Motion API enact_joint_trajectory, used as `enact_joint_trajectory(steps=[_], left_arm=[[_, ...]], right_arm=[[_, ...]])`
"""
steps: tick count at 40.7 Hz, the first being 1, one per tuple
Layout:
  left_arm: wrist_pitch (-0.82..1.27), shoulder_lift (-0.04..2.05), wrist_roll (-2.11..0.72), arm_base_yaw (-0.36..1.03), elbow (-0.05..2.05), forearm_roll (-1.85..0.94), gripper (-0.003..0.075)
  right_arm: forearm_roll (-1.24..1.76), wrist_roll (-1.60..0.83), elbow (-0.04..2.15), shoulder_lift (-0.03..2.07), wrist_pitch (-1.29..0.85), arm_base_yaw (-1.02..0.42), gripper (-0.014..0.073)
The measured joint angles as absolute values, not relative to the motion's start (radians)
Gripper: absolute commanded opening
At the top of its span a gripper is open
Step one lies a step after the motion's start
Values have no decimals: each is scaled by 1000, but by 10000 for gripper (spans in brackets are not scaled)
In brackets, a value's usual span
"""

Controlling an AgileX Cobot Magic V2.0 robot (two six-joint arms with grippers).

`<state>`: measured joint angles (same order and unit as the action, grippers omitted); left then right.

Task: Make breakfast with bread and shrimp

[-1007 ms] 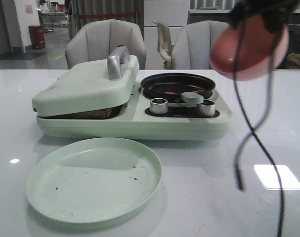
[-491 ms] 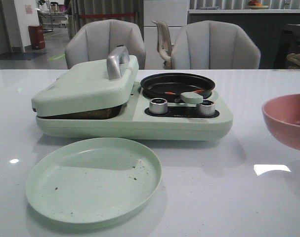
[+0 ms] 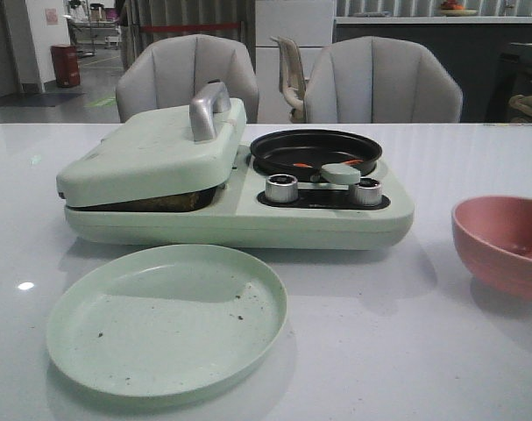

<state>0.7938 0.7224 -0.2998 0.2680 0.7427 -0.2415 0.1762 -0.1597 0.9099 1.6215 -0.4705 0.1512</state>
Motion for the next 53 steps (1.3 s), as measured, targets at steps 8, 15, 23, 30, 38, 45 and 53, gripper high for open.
enact_joint_trajectory(steps=[8, 15, 23, 30, 38, 45, 53], left_arm=[[796, 722, -300, 268, 743, -241, 101], [807, 722, -300, 268, 743, -241, 101], [813, 722, -298, 268, 743, -241, 101], [830, 722, -298, 268, 743, -235, 101], [841, 722, -216, 268, 743, -187, 102], [843, 722, -85, 268, 743, -77, 101], [847, 722, -60, 268, 743, -61, 101]], right_arm=[[176, -160, 947, 1591, -516, 152, 483], [172, -168, 954, 1439, -561, 96, 482], [145, -189, 906, 1234, -642, -57, 449], [106, -126, 821, 1037, -749, -82, 344], [96, -92, 715, 835, -835, -82, 74], [96, -86, 648, 718, -846, -82, 45], [98, -86, 635, 683, -867, -82, 45]])
